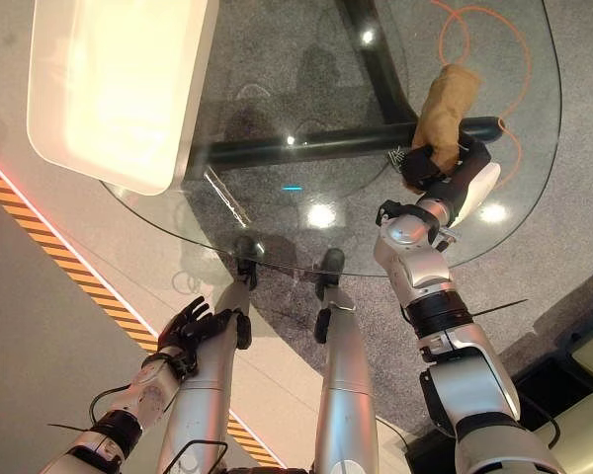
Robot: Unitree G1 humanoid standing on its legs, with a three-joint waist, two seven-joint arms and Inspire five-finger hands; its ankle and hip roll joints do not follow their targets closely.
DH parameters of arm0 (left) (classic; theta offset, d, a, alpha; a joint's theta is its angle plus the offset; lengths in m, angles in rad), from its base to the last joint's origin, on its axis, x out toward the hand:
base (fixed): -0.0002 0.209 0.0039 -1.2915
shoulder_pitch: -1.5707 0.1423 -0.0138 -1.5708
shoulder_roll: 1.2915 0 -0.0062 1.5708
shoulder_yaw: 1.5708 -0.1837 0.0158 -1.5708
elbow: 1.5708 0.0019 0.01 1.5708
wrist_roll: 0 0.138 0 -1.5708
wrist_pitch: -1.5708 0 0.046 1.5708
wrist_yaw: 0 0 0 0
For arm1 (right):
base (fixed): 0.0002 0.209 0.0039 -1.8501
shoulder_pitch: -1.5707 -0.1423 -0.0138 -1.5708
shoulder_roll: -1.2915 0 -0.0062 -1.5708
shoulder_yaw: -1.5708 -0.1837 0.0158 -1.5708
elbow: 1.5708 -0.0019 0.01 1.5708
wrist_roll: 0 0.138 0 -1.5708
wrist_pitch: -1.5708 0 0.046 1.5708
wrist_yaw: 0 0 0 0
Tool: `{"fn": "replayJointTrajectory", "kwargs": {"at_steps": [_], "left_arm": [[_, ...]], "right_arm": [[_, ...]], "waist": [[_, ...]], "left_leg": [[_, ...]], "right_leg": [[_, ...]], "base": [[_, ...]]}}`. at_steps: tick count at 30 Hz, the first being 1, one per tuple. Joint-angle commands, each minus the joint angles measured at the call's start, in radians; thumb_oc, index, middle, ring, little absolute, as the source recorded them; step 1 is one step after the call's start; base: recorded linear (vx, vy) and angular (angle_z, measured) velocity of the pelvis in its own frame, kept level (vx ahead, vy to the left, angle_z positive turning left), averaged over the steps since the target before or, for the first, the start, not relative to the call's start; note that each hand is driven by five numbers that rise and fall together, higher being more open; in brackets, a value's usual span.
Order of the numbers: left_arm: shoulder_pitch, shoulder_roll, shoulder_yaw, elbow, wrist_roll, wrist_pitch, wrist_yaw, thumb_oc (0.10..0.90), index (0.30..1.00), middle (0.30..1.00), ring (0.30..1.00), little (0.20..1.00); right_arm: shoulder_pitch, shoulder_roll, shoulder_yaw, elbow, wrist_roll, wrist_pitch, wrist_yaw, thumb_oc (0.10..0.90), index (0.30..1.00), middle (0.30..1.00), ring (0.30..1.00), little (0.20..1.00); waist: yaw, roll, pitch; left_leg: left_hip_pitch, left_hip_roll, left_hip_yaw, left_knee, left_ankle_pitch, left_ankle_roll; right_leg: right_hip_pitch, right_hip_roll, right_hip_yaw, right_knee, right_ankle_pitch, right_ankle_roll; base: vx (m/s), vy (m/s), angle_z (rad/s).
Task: Wipe the table with a cloth and put it in the basket.
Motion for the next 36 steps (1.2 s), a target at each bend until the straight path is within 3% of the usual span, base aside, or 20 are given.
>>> {"fn": "replayJointTrajectory", "kwargs": {"at_steps": [1, 6, 12, 15, 20, 28, 36], "left_arm": [[0.077, -0.074, -0.037, 0.026, 0.000, 0.001, 0.020, 0.800, 0.900, 0.900, 0.900, 0.900], [0.081, -0.076, -0.035, 0.021, 0.005, 0.001, 0.025, 0.800, 0.900, 0.900, 0.900, 0.900], [0.085, -0.077, -0.033, 0.008, 0.008, 0.000, 0.033, 0.800, 0.900, 0.900, 0.900, 0.900], [0.086, -0.079, -0.032, 0.004, 0.013, 0.006, 0.037, 0.800, 0.900, 0.900, 0.900, 0.900], [0.092, -0.087, -0.027, 0.001, 0.028, 0.004, 0.037, 0.800, 0.900, 0.900, 0.900, 0.900], [0.093, -0.091, -0.029, 0.006, 0.043, -0.013, 0.010, 0.800, 0.900, 0.900, 0.900, 0.900], [0.092, -0.093, -0.045, 0.005, 0.044, -0.016, 0.009, 0.800, 0.900, 0.900, 0.900, 0.900]], "right_arm": [[0.034, -0.018, 0.028, -0.105, -0.037, 0.006, 0.013, 0.100, 0.300, 0.300, 0.300, 0.200], [0.039, -0.019, 0.021, -0.124, -0.055, 0.013, 0.011, 0.100, 0.300, 0.300, 0.300, 0.200], [0.023, -0.036, 0.030, -0.178, -0.167, 0.055, 0.040, 0.100, 0.300, 0.300, 0.300, 0.200], [0.009, -0.036, 0.045, -0.192, -0.196, 0.088, 0.092, 0.100, 0.300, 0.300, 0.300, 0.200], [-0.010, -0.006, 0.127, -0.234, -0.286, 0.140, 0.293, 0.100, 0.300, 0.300, 0.300, 0.200], [-0.018, 0.057, 0.260, -0.280, -0.380, 0.113, 0.494, 0.100, 0.300, 0.300, 0.300, 0.200], [-0.025, 0.087, 0.347, -0.298, -0.411, 0.084, 0.605, 0.100, 0.300, 0.300, 0.300, 0.200]], "waist": [[0.005, 0.028, -0.017], [0.007, 0.026, -0.017], [0.010, 0.024, -0.017], [0.014, 0.027, -0.017], [0.025, 0.031, -0.017], [0.037, 0.041, -0.017], [0.043, 0.047, -0.017]], "left_leg": [[-0.045, -0.074, 0.019, 0.183, -0.184, 0.020], [-0.048, -0.075, 0.017, 0.182, -0.185, 0.022], [-0.058, -0.077, 0.015, 0.185, -0.186, 0.023], [-0.061, -0.079, 0.012, 0.187, -0.186, 0.022], [-0.063, -0.082, 0.008, 0.183, -0.183, 0.021], [-0.073, -0.081, 0.013, 0.186, -0.177, 0.017], [-0.083, -0.079, 0.017, 0.187, -0.172, 0.012]], "right_leg": [[-0.021, 0.055, -0.020, -0.149, 0.131, 0.016], [-0.025, 0.054, -0.021, -0.147, 0.132, 0.018], [-0.034, 0.052, -0.023, -0.145, 0.133, 0.022], [-0.038, 0.051, -0.025, -0.143, 0.133, 0.023], [-0.041, 0.044, -0.037, -0.141, 0.127, 0.022], [-0.050, 0.032, -0.054, -0.131, 0.117, 0.021], [-0.062, 0.024, -0.061, -0.127, 0.117, 0.021]], "base": [[0.00, 0.000, 0.00], [0.00, 0.000, 0.00], [0.00, 0.000, 0.00], [0.00, 0.000, 0.00], [0.00, 0.000, 0.00], [0.00, 0.000, 0.01], [0.00, 0.005, 0.07]]}}
